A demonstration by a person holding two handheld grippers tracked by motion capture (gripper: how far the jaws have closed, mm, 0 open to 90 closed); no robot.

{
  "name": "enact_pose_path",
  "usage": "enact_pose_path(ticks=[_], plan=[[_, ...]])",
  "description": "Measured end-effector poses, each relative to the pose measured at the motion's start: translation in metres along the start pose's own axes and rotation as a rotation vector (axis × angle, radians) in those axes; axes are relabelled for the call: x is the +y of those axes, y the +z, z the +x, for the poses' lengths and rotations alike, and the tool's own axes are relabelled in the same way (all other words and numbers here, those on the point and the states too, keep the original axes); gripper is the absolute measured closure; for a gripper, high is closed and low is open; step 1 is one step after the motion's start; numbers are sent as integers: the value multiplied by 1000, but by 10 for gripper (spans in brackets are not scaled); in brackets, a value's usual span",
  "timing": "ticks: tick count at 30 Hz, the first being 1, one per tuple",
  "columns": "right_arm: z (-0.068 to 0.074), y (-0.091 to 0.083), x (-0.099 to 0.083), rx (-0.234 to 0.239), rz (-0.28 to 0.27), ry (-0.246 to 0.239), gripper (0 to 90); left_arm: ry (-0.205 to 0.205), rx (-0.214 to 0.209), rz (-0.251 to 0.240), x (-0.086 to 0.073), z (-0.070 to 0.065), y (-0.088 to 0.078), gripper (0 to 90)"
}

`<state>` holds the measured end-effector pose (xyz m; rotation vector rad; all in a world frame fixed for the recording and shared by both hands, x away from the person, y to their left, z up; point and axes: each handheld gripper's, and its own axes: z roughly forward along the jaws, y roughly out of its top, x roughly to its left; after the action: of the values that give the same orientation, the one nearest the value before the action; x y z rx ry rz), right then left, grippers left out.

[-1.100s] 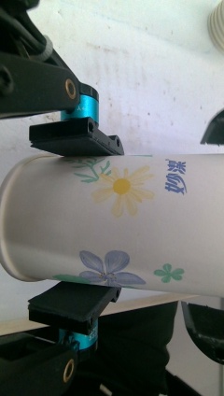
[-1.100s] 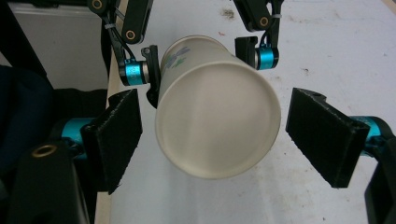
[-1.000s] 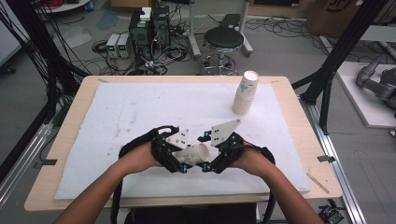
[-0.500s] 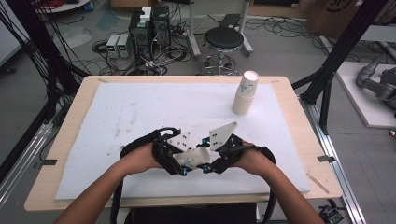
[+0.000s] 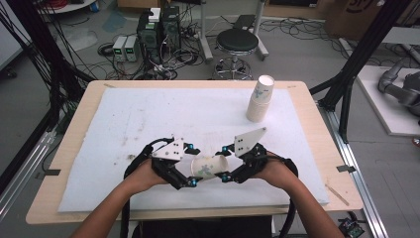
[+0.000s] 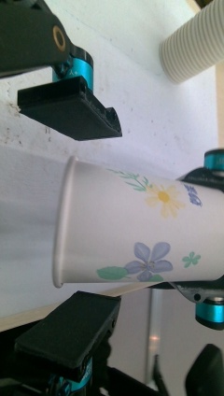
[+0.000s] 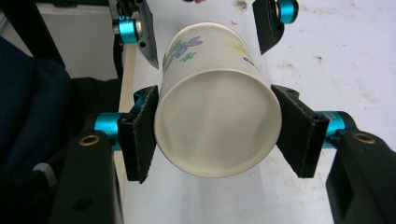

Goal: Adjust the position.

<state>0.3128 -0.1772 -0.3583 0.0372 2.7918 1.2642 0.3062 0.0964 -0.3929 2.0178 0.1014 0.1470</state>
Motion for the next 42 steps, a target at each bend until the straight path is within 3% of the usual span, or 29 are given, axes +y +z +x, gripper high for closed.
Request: enact_pose_path(ticks=[4,12,20,35,42], plan=[[1,-3,-9,-10,-35,25,367,-53,31,-89,-8,-2,-1,159],[5,-9,-26,-15,-132,59,367,-115,13,-207,-21,-5,1,159],[7,-14,-35,-16,-199,77,368,-118,-8,-230,-22,-7,8,158],[6,-13,-36,18,-247,91,369,-98,-25,-243,-22,-8,15,163],[4,-12,-36,55,-279,116,369,-77,-45,-275,-21,-9,14,228]])
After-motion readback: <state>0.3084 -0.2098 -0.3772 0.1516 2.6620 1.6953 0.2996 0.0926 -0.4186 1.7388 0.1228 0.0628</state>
